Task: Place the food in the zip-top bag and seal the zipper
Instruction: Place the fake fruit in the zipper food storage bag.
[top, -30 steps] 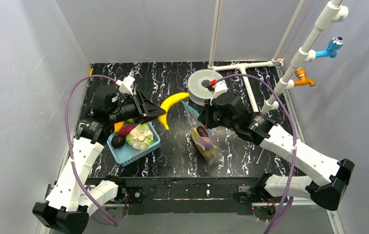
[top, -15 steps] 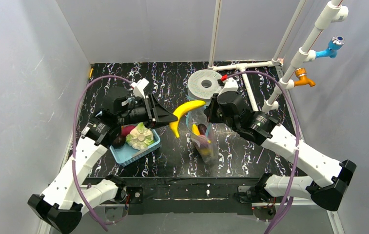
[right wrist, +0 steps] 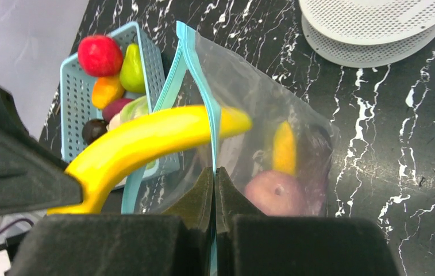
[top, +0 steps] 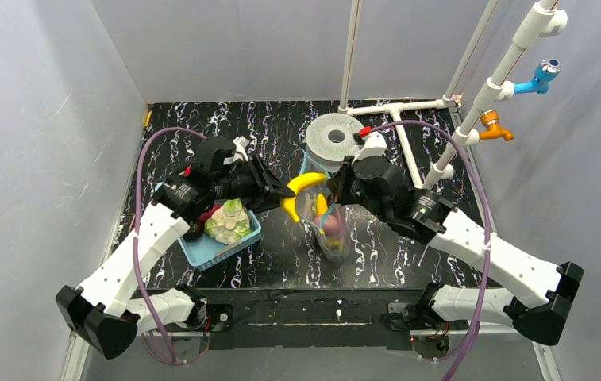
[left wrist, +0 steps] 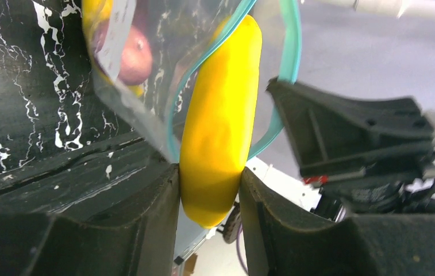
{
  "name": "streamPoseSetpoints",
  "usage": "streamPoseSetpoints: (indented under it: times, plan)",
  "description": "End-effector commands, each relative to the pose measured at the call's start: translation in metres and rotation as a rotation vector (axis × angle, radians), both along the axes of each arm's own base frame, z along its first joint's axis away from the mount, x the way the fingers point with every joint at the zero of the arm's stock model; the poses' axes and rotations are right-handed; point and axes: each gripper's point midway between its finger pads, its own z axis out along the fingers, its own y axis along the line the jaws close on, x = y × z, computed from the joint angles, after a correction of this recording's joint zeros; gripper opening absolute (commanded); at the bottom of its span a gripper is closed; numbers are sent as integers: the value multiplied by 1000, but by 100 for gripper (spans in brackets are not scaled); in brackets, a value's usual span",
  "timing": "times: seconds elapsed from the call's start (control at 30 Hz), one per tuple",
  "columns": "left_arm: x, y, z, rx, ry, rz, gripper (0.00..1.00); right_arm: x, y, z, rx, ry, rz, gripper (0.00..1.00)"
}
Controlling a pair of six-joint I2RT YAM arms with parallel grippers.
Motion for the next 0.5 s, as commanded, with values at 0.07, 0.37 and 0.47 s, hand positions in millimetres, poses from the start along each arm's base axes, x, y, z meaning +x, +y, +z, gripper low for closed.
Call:
streamPoseSetpoints:
  times: [0.07,0.37,0.47]
  plan:
    - [25,-10,25,-47,-13,115,0,-7,30,21,34,-83,122,1]
    - [45,8,1,12,-14,290,0,-14,45,20,29,-91,202,1]
    - [49,8,0,52,-58,265,0,-16,47,20,25,-95,215,1]
